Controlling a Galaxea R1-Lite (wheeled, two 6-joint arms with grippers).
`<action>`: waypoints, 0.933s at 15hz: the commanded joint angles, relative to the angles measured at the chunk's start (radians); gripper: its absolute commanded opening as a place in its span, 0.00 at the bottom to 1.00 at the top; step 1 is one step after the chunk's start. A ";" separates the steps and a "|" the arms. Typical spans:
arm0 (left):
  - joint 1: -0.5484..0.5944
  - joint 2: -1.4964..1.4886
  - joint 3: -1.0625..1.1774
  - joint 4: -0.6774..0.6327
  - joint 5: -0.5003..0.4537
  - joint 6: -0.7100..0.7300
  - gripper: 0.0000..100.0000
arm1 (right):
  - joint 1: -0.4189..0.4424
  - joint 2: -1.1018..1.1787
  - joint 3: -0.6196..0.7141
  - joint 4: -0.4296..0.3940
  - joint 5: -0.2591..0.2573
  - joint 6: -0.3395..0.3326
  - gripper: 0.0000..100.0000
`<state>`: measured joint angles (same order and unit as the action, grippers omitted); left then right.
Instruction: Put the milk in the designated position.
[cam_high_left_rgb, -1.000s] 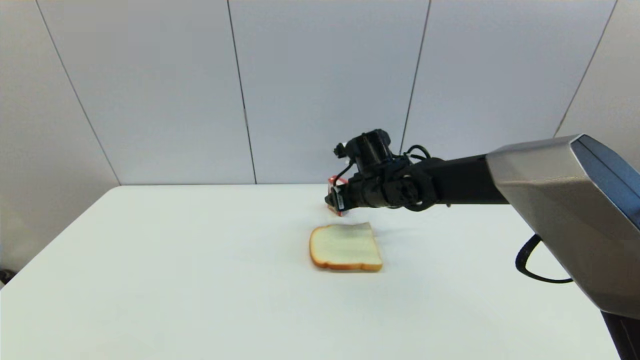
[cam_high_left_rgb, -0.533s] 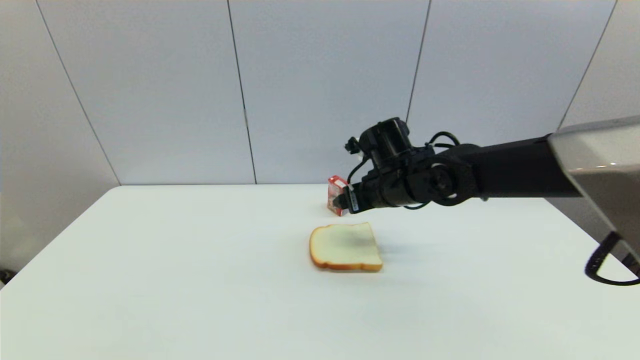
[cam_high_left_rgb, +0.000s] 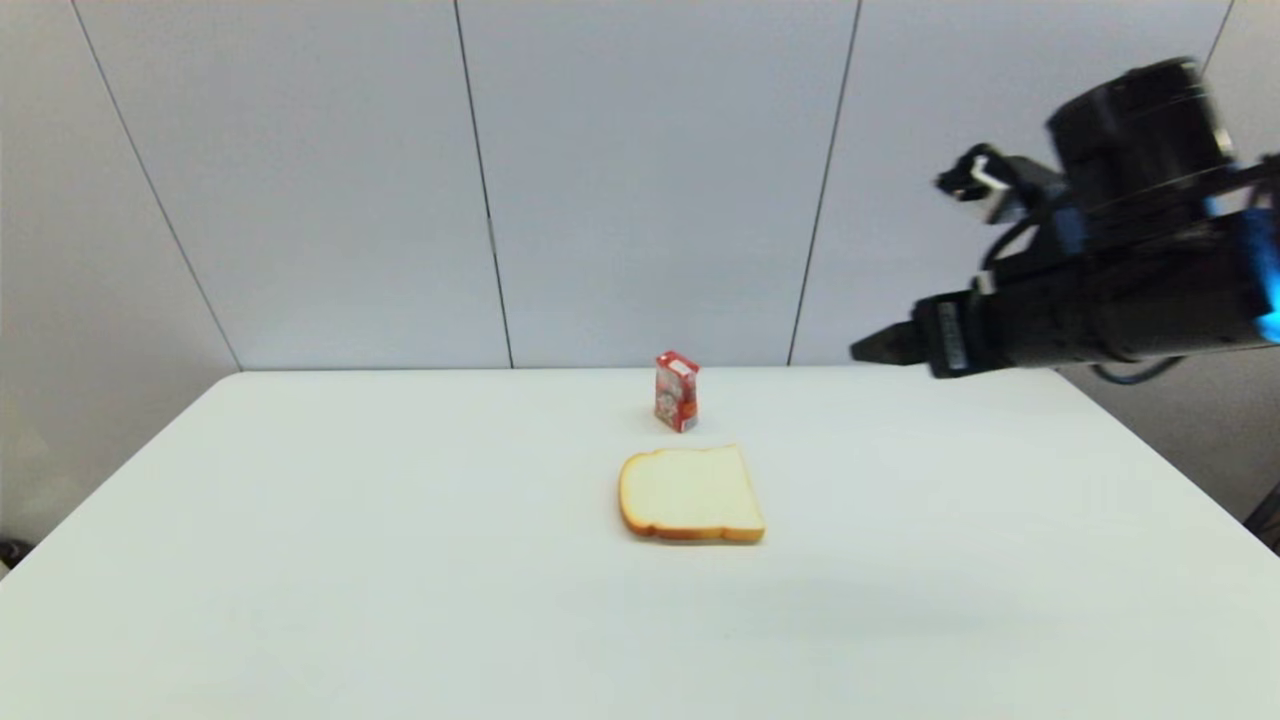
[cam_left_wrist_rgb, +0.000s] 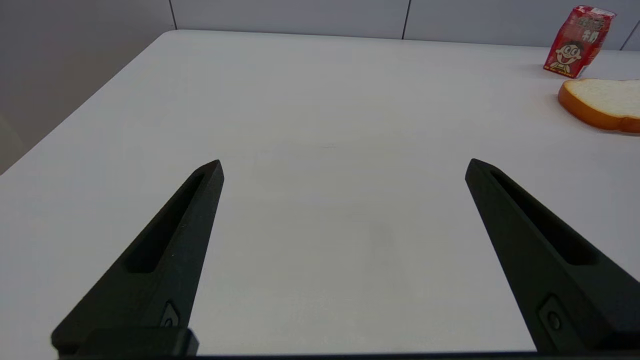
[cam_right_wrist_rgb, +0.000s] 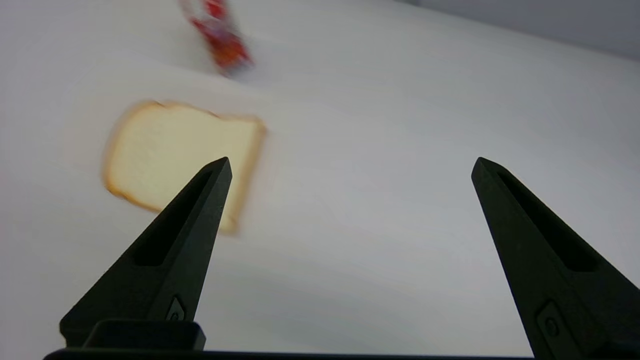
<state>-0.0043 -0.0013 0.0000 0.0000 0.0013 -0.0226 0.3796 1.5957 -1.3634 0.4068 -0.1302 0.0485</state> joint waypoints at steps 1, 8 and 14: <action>0.001 0.000 0.002 0.000 0.000 0.000 1.00 | -0.249 -0.537 0.178 0.334 -0.008 -0.056 1.00; 0.000 0.000 0.002 0.000 0.000 0.000 1.00 | -0.289 -0.996 0.325 0.306 -0.008 -0.064 1.00; 0.000 0.000 0.002 0.000 0.000 0.000 1.00 | -0.326 -1.209 0.665 -0.100 -0.009 -0.116 1.00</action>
<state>-0.0038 -0.0013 0.0000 0.0000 0.0013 -0.0226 0.0447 0.5200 -0.8409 0.4815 -0.1381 -0.0606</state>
